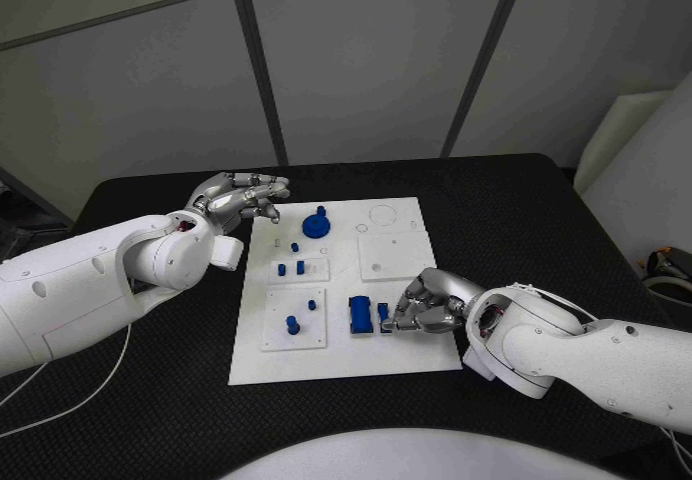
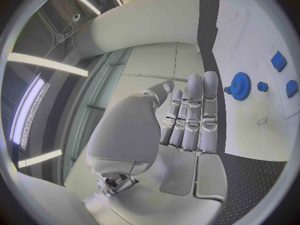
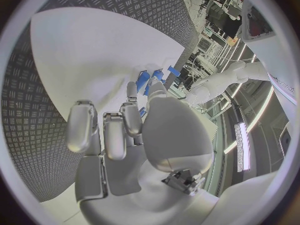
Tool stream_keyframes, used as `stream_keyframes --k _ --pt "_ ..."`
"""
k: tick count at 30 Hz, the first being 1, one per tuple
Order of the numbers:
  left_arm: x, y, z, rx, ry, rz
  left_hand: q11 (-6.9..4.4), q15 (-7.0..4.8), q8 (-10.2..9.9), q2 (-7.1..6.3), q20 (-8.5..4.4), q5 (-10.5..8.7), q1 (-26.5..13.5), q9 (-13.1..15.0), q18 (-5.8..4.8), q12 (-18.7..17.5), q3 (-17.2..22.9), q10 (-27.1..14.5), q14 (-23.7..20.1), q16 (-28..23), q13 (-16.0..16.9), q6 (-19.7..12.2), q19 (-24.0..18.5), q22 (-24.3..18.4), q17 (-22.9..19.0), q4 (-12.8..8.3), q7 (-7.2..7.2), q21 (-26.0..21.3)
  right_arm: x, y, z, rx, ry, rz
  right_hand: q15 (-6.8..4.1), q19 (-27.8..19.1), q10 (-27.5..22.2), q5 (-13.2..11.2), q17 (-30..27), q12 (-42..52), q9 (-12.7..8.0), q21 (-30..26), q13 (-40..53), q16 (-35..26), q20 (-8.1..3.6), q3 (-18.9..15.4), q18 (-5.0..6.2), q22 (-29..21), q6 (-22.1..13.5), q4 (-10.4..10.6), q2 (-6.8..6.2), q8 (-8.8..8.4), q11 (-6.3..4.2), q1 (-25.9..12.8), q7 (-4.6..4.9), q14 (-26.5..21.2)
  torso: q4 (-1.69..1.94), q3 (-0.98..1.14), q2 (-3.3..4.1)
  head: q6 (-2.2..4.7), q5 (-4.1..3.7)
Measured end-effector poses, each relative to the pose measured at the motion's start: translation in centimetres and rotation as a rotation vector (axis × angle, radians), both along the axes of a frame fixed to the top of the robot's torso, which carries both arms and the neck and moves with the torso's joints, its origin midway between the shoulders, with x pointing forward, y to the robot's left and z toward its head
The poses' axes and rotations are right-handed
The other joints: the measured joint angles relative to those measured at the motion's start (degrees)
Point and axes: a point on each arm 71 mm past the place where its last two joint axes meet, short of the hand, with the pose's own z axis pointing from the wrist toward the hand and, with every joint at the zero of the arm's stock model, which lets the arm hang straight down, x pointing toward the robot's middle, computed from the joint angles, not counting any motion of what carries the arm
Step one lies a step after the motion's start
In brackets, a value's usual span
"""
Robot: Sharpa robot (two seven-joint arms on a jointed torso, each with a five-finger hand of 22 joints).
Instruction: Assemble the parts on the task board
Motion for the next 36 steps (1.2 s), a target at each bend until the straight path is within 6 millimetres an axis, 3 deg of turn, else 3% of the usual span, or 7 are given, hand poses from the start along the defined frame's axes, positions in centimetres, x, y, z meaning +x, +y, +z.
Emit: stream_keyframes --k 12,26,31,35,36 --pt "-0.01 -0.01 -0.01 0.0 0.002 -0.001 0.0 0.0 0.0 0.0 0.0 0.0 0.0 0.0 0.0 0.0 0.0 0.0 0.0 0.0 0.0 0.0 0.0 0.0 0.0 0.0 0.0 0.0 0.68 0.31 -0.5 -0.028 -0.014 0.023 0.02 0.0 -0.1 -0.2 0.0 0.3 0.3 0.0 0.1 0.0 0.0 -0.5 0.0 0.0 0.0 0.0 1.34 0.29 0.11 1.3 0.0 0.0 0.1 0.0 0.06 -0.35 0.16" --pt "0.01 -0.02 -0.03 0.001 0.003 -0.001 0.0 0.0 0.0 0.0 0.0 0.0 0.0 0.0 0.0 0.0 0.0 0.0 0.0 0.0 0.0 0.0 0.0 0.0 0.0 0.0 0.0 0.0 0.8 0.71 -0.28 -0.054 -0.071 0.055 -0.13 0.0 -0.1 -0.6 0.0 0.2 0.5 0.0 0.1 0.0 0.0 -0.5 0.0 0.0 0.0 0.0 1.72 0.5 0.09 1.7 0.0 -0.2 0.02 0.01 -0.05 -0.46 0.36" --pt "0.0 0.17 -0.03 0.002 0.003 0.002 0.0 -0.11 0.0 0.0 0.0 0.0 0.0 0.0 0.0 0.0 0.0 0.0 -0.1 0.0 0.0 0.0 0.0 0.0 0.0 0.0 0.0 0.0 0.64 0.63 0.0 -0.043 -0.094 0.063 -0.13 -0.1 -0.1 -0.1 0.0 -0.5 0.5 -0.5 0.9 -0.5 0.06 -1.9 0.0 0.0 0.0 1.5 2.19 0.49 0.09 1.2 -0.01 -0.2 -0.08 0.02 -0.1 -0.29 0.32" --pt "-0.01 0.49 -0.04 0.005 0.003 0.007 0.0 -0.21 0.0 0.0 0.0 0.0 0.0 0.0 0.0 0.0 0.0 0.0 -0.2 0.0 0.0 0.0 0.0 0.0 0.0 0.0 0.0 0.0 0.64 0.21 0.21 -0.011 -0.112 0.072 -0.19 -2.6 -1.9 0.0 0.0 -4.7 0.4 -3.4 1.6 -2.6 0.4 -3.1 0.05 -1.5 -2.3 2.3 1.91 -0.23 0.4 0.8 0.8 -0.2 -0.08 -0.01 -0.23 0.05 0.08" --pt "0.0 0.51 -0.04 0.005 0.003 0.008 -0.08 -0.19 0.0 0.0 0.0 0.0 0.0 0.0 -0.01 0.0 -0.1 -0.1 -0.2 0.0 0.0 0.0 0.0 0.0 0.0 0.1 0.0 0.0 0.66 0.11 0.23 0.004 -0.112 0.075 -0.06 -3.7 -2.7 0.0 0.0 -6.5 0.1 -4.9 -3.4 -3.5 0.59 -3.5 0.79 -2.8 -3.8 2.6 1.74 -0.93 1.0 0.6 1.24 -0.1 -0.08 -0.05 -0.3 0.21 -0.02"
